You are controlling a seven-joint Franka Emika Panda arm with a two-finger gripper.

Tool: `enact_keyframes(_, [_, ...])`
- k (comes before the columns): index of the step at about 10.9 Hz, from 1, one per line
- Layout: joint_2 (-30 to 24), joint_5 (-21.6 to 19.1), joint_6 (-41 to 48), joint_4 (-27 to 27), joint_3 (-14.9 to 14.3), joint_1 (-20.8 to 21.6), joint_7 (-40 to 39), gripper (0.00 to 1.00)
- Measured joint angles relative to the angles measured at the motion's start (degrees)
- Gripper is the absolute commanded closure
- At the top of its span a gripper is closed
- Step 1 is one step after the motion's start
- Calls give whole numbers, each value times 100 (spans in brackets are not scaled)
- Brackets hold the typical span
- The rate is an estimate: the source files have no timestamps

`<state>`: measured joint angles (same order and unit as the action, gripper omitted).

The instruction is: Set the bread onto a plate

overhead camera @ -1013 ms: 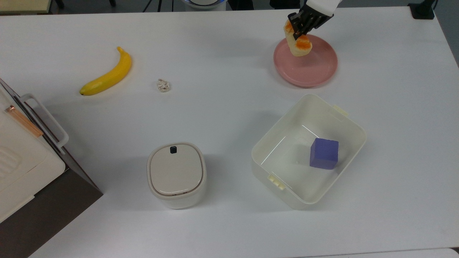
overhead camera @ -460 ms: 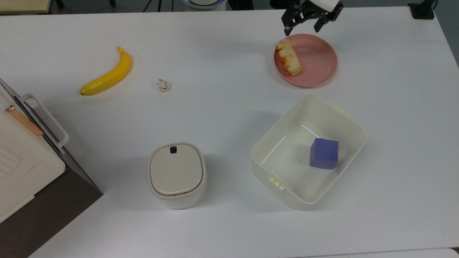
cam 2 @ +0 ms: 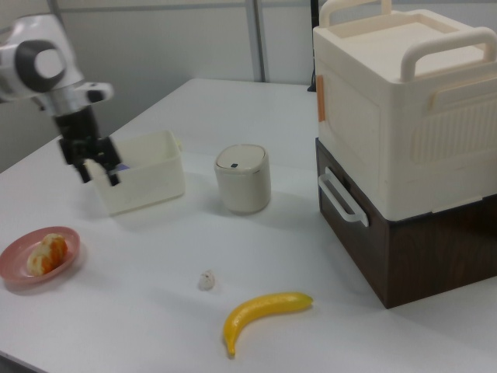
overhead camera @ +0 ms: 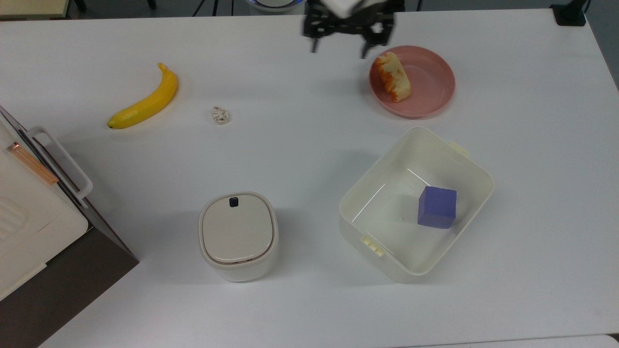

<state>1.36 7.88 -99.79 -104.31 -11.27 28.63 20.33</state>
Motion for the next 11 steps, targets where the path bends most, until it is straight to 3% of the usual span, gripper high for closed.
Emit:
enact_keyframes(2, [-94,-9,273,396,-557,-188,-448,0])
enact_keyframes(6, [-9,-14,336,1440,-1342,-448,-959,0])
enact_keyframes(8, [215,-134,358,1737,-1504,-463,-982,0])
enact_keyframes(11, [491,-288,469,1863,-1510,-464,-964,0])
